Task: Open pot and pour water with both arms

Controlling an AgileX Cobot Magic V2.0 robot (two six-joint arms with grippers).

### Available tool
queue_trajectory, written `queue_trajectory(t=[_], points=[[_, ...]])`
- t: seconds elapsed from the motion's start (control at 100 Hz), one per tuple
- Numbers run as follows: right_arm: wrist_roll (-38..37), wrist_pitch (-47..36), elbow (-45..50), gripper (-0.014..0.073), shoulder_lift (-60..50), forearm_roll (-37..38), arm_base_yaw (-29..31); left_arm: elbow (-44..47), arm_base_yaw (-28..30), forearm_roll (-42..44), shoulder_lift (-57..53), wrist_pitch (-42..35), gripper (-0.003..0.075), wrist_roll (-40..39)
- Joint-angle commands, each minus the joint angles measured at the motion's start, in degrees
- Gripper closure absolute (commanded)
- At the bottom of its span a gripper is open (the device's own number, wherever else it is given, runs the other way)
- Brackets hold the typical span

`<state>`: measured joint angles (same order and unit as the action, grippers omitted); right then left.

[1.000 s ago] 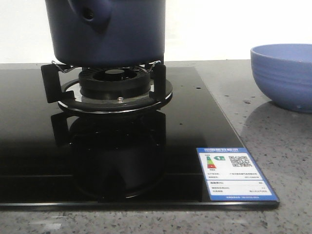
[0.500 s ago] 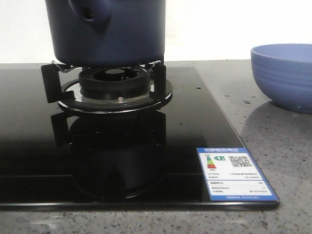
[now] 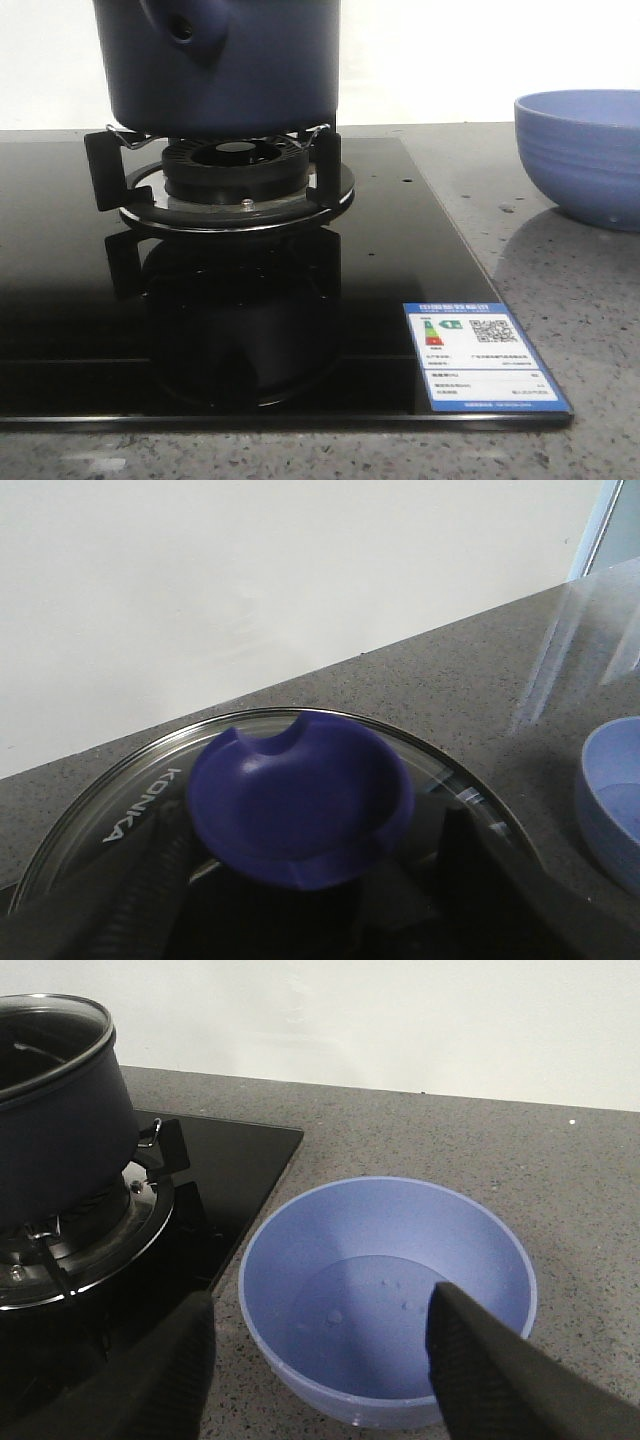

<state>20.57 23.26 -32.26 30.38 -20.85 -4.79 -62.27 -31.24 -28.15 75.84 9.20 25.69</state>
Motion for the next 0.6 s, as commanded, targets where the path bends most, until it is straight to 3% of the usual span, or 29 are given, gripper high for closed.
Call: queue_trajectory(t=[0.0,0.59], points=[[0.6,-4.2,-2.1,0.0176,0.6,-0.7,-0.1,-2.5,-0.5,-0.9,0.0,-4.4,0.0243,0.0],[0.6,-4.0,-2.1,0.0176,0.6,-0.7,-0.1,-2.5,-0.5,-0.9,2.9,-9.2,0.0244,0.0]])
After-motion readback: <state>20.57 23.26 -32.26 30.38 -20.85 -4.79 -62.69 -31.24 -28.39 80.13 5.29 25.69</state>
